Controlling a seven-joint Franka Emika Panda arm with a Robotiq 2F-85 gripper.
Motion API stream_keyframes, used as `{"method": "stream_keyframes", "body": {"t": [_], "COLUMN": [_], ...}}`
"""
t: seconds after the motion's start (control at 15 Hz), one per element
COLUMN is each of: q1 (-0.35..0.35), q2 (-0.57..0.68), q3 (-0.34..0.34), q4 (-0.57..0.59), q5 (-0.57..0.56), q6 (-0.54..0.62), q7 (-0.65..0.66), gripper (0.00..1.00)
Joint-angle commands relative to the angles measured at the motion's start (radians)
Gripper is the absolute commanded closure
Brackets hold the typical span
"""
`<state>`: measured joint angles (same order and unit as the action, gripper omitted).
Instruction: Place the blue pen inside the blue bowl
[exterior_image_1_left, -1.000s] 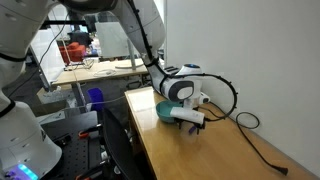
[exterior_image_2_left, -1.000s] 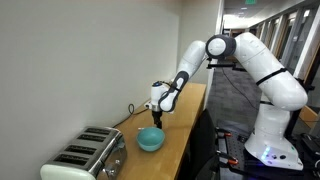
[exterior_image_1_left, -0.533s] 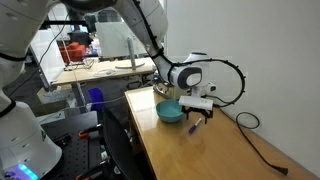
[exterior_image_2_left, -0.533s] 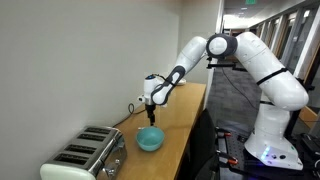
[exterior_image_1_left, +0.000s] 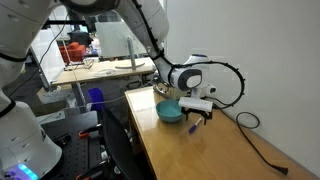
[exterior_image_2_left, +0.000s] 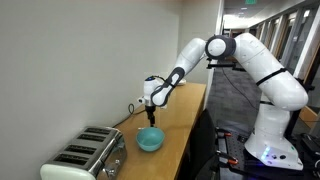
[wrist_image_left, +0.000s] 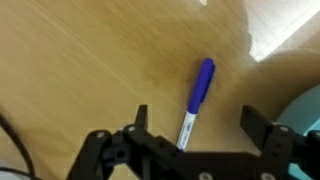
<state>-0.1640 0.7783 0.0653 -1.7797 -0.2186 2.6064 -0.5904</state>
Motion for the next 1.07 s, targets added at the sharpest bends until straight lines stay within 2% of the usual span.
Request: {"method": "stream_keyframes", "body": {"t": [0.0, 0.33, 0.4, 0.8, 0.87, 1.0], "q1": [-0.009, -0.018, -0.019, -0.021, -0.019, -0.021], "q2": [0.026, 0.059, 0.064, 0.092, 0.095, 0.095], "q3": [0.015, 0.023, 0.024, 0.03, 0.029, 0.031], "q4": [0.044, 0.089, 0.094, 0.104, 0.105, 0.101], "q5": [0.0, 0.009, 0.01, 0.009, 0.008, 0.006], "q6": [-0.018, -0.039, -0.041, -0.043, -0.041, -0.036], "q7": [-0.004, -0.01, -0.011, -0.01, -0.006, -0.01], "gripper": [0.0, 0.18, 0.16, 0.19, 0.43, 0.47]}}
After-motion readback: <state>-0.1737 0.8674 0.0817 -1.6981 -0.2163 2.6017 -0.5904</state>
